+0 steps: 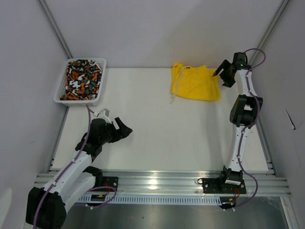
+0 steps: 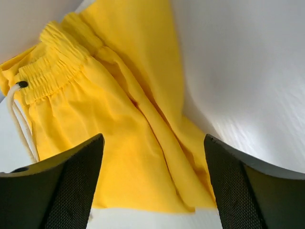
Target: Fold and stack the shorts
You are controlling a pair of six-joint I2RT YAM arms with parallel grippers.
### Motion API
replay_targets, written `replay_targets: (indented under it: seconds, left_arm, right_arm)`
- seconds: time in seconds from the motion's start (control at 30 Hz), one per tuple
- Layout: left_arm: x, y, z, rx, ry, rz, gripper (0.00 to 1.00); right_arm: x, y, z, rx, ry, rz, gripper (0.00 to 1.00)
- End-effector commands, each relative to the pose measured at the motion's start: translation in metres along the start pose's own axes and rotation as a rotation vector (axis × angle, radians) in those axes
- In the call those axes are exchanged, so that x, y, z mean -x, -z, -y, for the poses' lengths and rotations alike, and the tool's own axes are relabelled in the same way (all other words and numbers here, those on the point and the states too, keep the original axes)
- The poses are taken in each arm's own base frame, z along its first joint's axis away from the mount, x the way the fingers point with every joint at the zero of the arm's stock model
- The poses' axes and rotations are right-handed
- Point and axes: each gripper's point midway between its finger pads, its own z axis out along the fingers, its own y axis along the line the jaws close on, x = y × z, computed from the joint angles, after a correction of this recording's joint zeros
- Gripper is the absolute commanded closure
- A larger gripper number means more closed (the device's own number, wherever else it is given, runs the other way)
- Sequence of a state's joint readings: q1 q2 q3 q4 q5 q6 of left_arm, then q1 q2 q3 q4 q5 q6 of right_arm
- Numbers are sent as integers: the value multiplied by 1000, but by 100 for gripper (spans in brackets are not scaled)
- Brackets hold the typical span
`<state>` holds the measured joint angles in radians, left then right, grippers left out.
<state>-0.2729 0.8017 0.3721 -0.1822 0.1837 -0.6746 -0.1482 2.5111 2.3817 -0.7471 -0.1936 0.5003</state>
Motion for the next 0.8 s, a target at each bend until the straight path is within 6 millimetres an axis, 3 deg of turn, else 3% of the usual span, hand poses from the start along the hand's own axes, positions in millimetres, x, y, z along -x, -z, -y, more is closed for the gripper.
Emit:
replay_targets:
  seconds: [0.0,0.03,0.07,0.1,0.13,0.17,0.2,0.27,0.3,0.33,0.37,0.4,0.43,0.47,0.5,0.53,0.57,0.6,0.63,0.67,0.7,0.73,0.77]
  left_arm:
    - [23,7,15,-24,-51,72,11]
    - [26,8,16,-24,-53,83,11]
    - [27,10,16,-26,-53,90,11]
    - [27,10,17,-26,-53,91,10]
    - [27,11,18,-31,-55,93,10]
    - [28,12,19,-33,-56,93,10]
    - [29,13,19,-30,-58,94,10]
    - [32,15,19,-25,-65,103,10]
    - [35,16,18,-9,-75,113,9]
    - [36,17,17,0,-79,116,7]
    - [36,18,14,20,-82,111,7]
    - [47,21,17,31,-92,141,6]
    - [51,22,18,38,-94,148,4]
    - [51,22,15,58,-90,142,3]
    - [68,26,23,62,-92,185,2]
    - [72,27,24,71,-90,194,1]
    - [79,28,26,87,-83,194,1]
    - [97,33,27,128,-59,246,1]
    - [102,34,25,157,-48,252,1]
    - [118,40,30,174,-40,278,1]
    - [122,36,26,210,-32,272,1]
    - [149,46,43,189,-30,322,1]
    - [156,48,37,225,-16,316,1]
  right_arm:
    - [9,55,18,-127,-16,44,13]
    - [20,60,9,-82,-3,119,13]
    - [30,95,-6,-33,9,186,13]
    - [-3,83,14,-62,-3,127,13]
    - [0,88,10,-29,1,168,13]
    - [-2,106,0,18,9,183,14]
    - [-25,100,12,7,-14,135,14]
    - [-42,105,1,81,-14,106,15]
    - [-42,116,-12,132,-8,125,15]
    - [-66,113,-10,152,-1,79,14]
    - [-77,118,-20,172,25,71,13]
    - [-76,136,-34,207,53,112,13]
    - [-94,138,-31,203,75,98,13]
    - [-106,146,-42,223,104,100,13]
    - [-103,170,-59,275,134,164,13]
    - [-115,173,-54,263,156,167,13]
    - [-136,182,-74,283,206,174,13]
    - [-140,191,-82,289,241,218,12]
    - [-134,214,-88,272,269,324,12]
    - [-146,216,-82,234,303,353,1]
    - [-158,228,-100,273,329,411,0]
    - [-151,252,-100,280,297,513,0]
    - [-171,242,-84,279,280,493,1]
